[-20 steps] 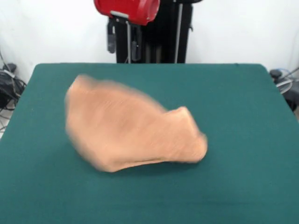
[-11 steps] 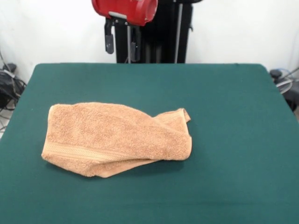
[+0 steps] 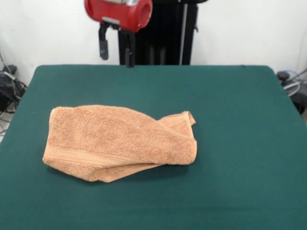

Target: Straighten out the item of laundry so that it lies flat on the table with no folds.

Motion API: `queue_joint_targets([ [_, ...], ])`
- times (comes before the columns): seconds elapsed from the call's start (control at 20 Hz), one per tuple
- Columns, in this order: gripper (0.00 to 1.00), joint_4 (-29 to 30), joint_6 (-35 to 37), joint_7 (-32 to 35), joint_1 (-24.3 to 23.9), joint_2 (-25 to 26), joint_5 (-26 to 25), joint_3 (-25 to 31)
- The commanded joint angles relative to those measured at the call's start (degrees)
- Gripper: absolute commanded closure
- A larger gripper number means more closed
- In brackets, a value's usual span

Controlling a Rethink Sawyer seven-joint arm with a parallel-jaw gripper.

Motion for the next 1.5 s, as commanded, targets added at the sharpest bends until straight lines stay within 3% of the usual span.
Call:
queue_joint_targets([
  [0.05,0.0,-2.7,-3.2,-2.4,-2.3,9.4,-2.6,6.5],
  [0.2,0.0,-4.1,-6.7,-5.0,-4.5,13.6,-4.4,8.3],
  [0.4,0.0,-4.7,-7.2,-5.8,-5.8,15.3,-5.7,9.8],
  [0.95,0.0,-3.5,0.8,0.5,-0.6,9.6,-4.3,7.9],
  [1.5,0.0,-4.1,-0.2,-0.4,-1.4,11.7,-4.0,8.4],
])
